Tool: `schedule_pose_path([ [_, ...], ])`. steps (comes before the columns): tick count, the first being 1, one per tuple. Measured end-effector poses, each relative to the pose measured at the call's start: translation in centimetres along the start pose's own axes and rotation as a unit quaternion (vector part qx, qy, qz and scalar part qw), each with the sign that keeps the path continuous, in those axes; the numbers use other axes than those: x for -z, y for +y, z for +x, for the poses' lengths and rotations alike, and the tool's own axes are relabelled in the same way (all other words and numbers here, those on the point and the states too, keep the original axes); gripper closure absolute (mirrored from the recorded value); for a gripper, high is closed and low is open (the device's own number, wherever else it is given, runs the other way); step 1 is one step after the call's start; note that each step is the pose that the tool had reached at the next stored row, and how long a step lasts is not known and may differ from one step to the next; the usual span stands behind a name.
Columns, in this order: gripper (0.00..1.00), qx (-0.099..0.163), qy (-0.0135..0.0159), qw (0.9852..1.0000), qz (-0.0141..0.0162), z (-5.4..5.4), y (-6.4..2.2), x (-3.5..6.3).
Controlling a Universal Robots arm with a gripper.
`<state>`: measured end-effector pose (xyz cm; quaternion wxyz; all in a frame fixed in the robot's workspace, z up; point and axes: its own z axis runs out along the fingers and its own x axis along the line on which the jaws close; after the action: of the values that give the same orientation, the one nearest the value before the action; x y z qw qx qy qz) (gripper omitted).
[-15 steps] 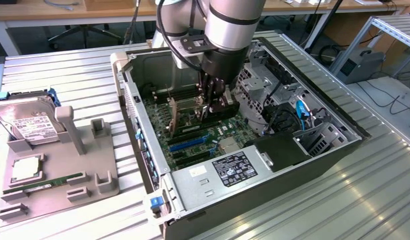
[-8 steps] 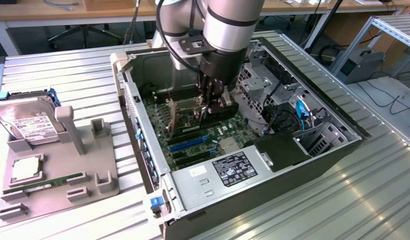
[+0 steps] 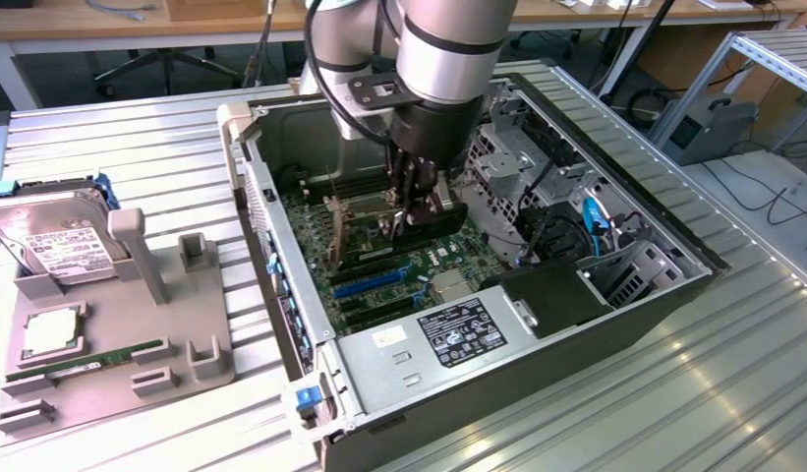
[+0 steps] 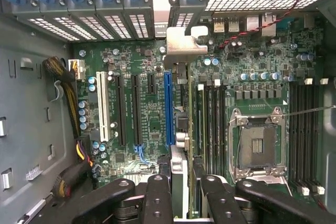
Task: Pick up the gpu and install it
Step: 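Insert the gpu into the slot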
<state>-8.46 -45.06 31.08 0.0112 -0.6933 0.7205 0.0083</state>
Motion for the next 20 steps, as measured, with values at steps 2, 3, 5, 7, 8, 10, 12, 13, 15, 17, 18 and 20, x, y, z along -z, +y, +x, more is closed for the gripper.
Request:
schedule_pose_path([
  [2,0.73,0.000,0.0000,1.0000,0.0000,0.01,0.05,-0.02],
  [3,0.73,0.000,0.0000,1.0000,0.0000,0.02,0.08,-0.04],
  [5,0.73,0.000,0.0000,1.0000,0.0000,0.03,0.14,-0.07],
  [7,0.73,0.000,0.0001,1.0000,0.0000,0.04,0.21,-0.11],
  [8,0.73,0.000,0.0000,1.0000,0.0000,0.05,0.23,-0.12],
  [10,0.73,0.000,0.0000,1.0000,0.0000,0.06,0.28,-0.16],
  [12,0.73,0.000,0.0001,1.0000,0.0000,0.07,0.31,-0.18],
  [13,0.73,0.000,0.0000,1.0000,0.0000,0.07,0.33,-0.20],
  [15,0.73,0.000,0.0000,1.0000,0.0000,0.08,0.36,-0.22],
  [17,0.73,0.000,0.0000,1.0000,0.0000,0.09,0.39,-0.25],
  [18,0.73,0.000,0.0001,1.0000,0.0000,0.09,0.41,-0.26],
  [20,0.73,0.000,0.0000,1.0000,0.0000,0.10,0.45,-0.29],
])
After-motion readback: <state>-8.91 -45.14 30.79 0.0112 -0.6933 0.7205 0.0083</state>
